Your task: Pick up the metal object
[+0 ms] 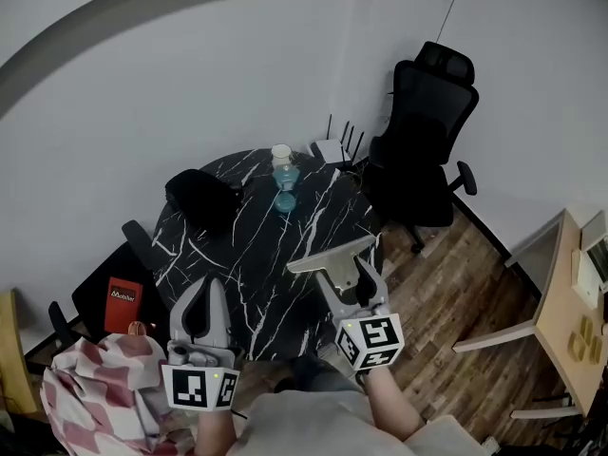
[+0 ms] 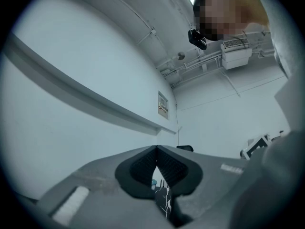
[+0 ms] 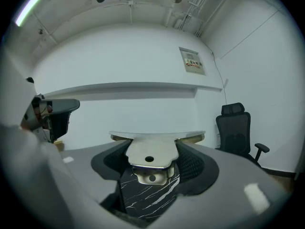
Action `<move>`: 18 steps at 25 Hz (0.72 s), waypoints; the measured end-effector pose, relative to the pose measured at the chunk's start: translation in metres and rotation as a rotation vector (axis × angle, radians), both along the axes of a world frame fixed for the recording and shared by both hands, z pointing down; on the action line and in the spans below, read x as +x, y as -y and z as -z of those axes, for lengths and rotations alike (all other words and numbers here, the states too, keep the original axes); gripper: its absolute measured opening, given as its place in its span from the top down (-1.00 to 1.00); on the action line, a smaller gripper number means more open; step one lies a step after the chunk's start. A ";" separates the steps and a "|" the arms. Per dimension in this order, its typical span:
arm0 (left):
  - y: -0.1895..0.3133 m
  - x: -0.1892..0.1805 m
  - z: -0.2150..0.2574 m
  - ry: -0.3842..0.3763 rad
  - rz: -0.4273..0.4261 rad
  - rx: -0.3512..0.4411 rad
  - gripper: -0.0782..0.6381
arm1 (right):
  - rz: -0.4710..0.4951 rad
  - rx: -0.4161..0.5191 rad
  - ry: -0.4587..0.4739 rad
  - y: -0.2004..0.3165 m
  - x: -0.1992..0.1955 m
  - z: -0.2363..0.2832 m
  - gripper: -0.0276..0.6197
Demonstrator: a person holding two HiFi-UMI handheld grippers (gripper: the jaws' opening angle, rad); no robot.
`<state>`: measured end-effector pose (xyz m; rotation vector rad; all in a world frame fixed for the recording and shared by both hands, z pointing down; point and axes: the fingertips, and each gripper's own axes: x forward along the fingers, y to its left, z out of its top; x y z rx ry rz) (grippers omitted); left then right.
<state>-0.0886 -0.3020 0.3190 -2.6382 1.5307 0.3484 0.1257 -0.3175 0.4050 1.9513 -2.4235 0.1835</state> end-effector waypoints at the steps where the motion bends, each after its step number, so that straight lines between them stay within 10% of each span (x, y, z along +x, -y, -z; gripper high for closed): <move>1: -0.002 0.001 0.001 -0.001 -0.005 0.004 0.78 | -0.010 0.009 0.000 -0.003 0.002 0.003 0.00; 18: -0.030 0.000 0.022 -0.015 -0.054 0.060 0.78 | -0.113 0.131 -0.009 -0.049 0.016 0.048 0.00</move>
